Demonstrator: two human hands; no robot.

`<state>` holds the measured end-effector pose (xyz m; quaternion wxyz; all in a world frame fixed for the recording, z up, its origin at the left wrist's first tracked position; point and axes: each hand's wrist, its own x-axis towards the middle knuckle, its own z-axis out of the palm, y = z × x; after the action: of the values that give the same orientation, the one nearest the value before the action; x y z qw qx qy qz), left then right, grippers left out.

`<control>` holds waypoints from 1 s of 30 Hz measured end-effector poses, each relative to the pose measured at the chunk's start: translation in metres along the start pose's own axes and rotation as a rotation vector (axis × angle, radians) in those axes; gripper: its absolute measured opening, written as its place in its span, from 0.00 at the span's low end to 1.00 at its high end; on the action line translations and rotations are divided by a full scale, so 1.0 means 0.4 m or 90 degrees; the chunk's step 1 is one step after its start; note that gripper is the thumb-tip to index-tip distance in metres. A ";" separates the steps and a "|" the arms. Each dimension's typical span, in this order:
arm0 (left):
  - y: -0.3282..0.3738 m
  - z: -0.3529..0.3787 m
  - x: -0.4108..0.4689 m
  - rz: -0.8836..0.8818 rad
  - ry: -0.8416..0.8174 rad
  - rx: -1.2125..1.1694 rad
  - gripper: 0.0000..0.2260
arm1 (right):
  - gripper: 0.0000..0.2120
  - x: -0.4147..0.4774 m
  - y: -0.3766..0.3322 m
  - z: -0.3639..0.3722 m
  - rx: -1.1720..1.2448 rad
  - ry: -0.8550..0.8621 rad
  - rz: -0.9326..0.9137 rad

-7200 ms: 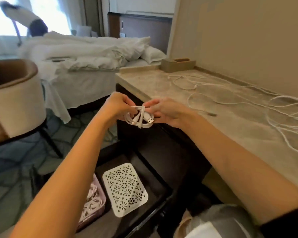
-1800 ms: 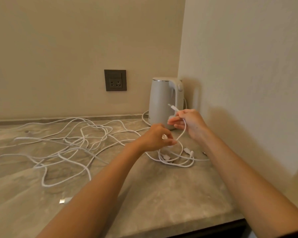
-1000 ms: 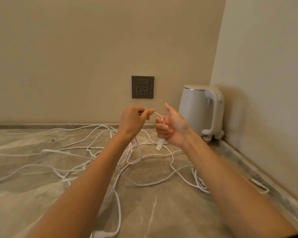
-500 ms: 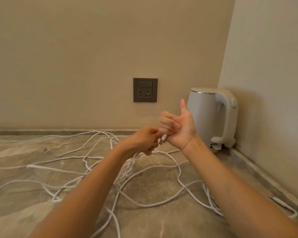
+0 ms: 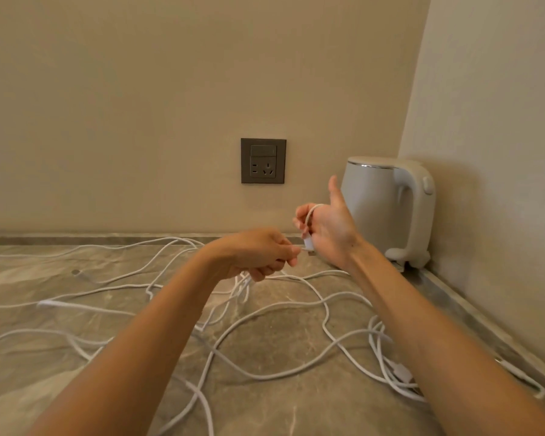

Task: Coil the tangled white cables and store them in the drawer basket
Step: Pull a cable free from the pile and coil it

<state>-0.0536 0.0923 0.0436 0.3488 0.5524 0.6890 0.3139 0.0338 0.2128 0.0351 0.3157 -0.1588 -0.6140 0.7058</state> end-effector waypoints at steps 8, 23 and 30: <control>0.015 -0.047 -0.006 0.153 0.283 -0.015 0.16 | 0.42 -0.002 0.013 0.021 -0.319 -0.050 0.068; -0.031 -0.016 0.051 0.176 0.380 0.087 0.14 | 0.41 -0.026 -0.023 0.045 0.385 -0.378 0.129; -0.027 0.054 0.060 0.065 0.130 0.195 0.17 | 0.36 -0.020 -0.042 0.015 0.514 -0.162 0.027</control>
<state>-0.0451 0.1148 0.0193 0.1724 0.5988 0.7314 0.2771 0.0404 0.2039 0.0511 0.2598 0.0531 -0.3188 0.9100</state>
